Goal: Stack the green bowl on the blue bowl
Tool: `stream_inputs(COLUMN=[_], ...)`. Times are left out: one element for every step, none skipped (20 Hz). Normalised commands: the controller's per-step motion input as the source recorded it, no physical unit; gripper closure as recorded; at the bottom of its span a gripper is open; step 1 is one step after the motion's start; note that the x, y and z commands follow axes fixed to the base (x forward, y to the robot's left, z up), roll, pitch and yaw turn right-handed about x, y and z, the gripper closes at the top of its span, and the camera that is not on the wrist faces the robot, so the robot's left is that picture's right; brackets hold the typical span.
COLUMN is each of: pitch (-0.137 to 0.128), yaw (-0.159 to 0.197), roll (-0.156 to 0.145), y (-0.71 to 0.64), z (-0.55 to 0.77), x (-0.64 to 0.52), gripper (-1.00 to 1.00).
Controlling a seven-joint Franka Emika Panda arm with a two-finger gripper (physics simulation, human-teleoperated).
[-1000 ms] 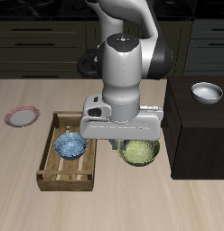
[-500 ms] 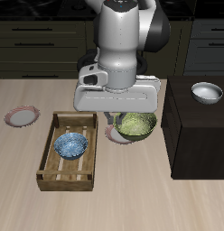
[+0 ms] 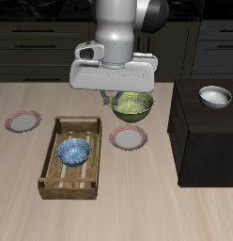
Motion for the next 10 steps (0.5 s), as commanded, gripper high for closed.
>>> stream_inputs(pitch=[-0.061,-0.034,0.003,-0.081,0.050,-0.040,-0.037,-0.042,-0.083,-0.028], yaw=[0.084,-0.007,-0.012,0.047,-0.046,0.057,-0.003,-0.010,0.080,-0.082], roll=[-0.008,-0.002,-0.054,-0.028,0.044,-0.044,0.039,-0.026,-0.057,0.038], y=[-0.11,-0.29,-0.26,-0.18,-0.25,-0.15,-0.19,-0.19,-0.13,-0.09], z=[0.08,0.07,0.03,0.10,0.01,0.09,0.18,0.21,0.25,0.18], x=[-0.65,-0.90,-0.41,-0.47,-0.46,-0.29,-0.56,-0.52,-0.50,-0.39], gripper=[1.00,1.00,1.00,1.00,1.00,1.00,1.00,1.00,1.00,1.00])
